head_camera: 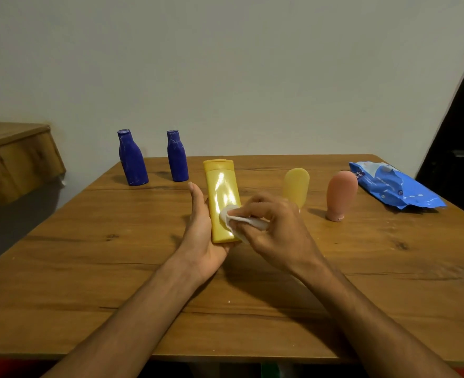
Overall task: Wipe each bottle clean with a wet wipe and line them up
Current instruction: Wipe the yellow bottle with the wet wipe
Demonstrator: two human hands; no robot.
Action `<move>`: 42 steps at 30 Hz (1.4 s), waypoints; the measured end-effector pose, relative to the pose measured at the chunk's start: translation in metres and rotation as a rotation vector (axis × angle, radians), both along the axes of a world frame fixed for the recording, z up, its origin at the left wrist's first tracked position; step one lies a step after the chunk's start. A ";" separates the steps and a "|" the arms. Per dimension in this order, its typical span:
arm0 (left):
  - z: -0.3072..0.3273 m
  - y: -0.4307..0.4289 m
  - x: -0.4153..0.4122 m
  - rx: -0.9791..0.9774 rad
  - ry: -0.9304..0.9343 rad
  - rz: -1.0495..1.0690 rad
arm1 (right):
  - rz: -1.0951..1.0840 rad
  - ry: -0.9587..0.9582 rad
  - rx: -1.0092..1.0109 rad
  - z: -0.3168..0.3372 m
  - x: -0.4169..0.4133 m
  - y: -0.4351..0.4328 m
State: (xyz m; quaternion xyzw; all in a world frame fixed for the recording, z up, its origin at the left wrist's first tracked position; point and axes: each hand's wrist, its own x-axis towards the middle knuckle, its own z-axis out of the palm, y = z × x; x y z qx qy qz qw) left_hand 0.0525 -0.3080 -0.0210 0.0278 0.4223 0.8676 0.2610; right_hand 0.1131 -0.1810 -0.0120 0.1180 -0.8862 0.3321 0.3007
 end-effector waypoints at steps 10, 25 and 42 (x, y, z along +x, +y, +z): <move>-0.005 0.003 0.005 -0.105 0.171 -0.101 | 0.016 0.065 0.031 -0.007 -0.005 0.001; -0.005 -0.003 -0.005 0.007 0.049 -0.096 | 0.074 -0.014 0.164 -0.003 0.005 -0.004; -0.005 -0.001 0.003 -0.059 0.171 -0.162 | -0.195 0.283 -0.169 -0.005 -0.007 0.015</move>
